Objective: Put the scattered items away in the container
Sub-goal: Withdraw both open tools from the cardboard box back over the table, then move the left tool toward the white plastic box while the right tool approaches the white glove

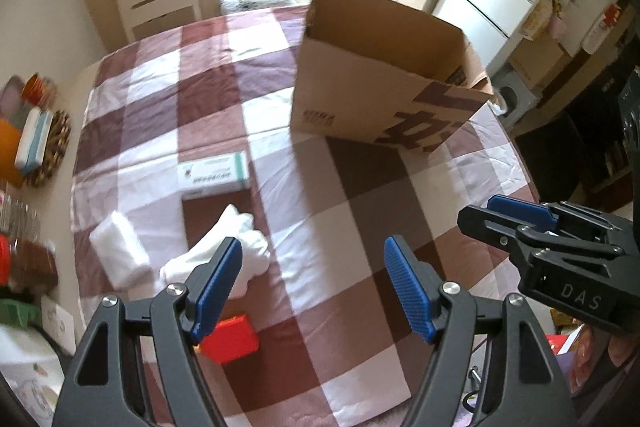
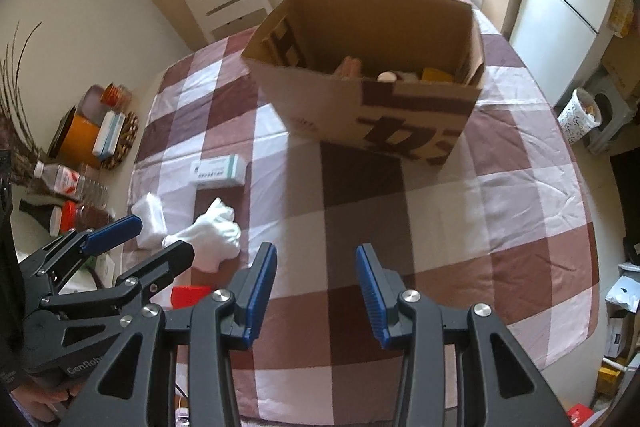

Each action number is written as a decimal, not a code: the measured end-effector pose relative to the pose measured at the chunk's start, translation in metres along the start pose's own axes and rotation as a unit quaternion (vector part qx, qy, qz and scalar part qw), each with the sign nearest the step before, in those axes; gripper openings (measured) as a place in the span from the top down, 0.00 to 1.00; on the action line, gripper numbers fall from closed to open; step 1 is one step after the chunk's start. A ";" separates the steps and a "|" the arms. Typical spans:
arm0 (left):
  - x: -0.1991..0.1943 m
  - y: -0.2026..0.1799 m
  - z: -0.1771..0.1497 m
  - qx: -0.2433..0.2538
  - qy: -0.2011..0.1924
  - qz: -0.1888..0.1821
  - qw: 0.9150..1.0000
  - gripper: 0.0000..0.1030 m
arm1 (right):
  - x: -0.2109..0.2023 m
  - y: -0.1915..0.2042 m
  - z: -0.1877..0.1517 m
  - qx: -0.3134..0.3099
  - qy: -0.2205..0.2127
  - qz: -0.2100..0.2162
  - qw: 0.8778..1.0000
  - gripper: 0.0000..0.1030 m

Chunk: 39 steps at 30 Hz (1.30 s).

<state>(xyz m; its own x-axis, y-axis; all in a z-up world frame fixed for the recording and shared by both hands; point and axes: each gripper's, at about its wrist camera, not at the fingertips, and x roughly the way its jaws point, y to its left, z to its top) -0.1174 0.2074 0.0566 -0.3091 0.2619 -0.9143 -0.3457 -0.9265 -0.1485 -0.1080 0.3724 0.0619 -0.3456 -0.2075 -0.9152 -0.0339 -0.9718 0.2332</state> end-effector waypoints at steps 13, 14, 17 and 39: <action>-0.023 0.066 -0.061 -0.095 -0.002 0.030 0.995 0.27 | 0.018 0.053 -0.029 -0.055 0.031 0.020 0.998 0.59; -0.025 0.073 -0.066 -0.103 -0.002 0.035 0.994 0.27 | 0.020 0.059 -0.031 -0.061 0.033 0.022 0.997 0.59; -0.029 0.093 -0.079 -0.128 -0.001 0.044 0.991 0.27 | 0.027 0.075 -0.036 -0.080 0.042 0.025 0.996 0.59; -0.010 0.210 -0.105 -0.248 0.027 0.082 0.965 0.27 | 0.097 0.136 -0.038 -0.112 0.093 0.035 0.989 0.58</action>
<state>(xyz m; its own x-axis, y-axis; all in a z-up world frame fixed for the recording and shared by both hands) -0.0935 -0.0181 -0.0053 -0.2717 0.0979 -0.9574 0.1740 -0.9734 -0.1489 -0.1103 0.2160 -0.0082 -0.1604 -0.2716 -0.9490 0.1994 -0.9505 0.2383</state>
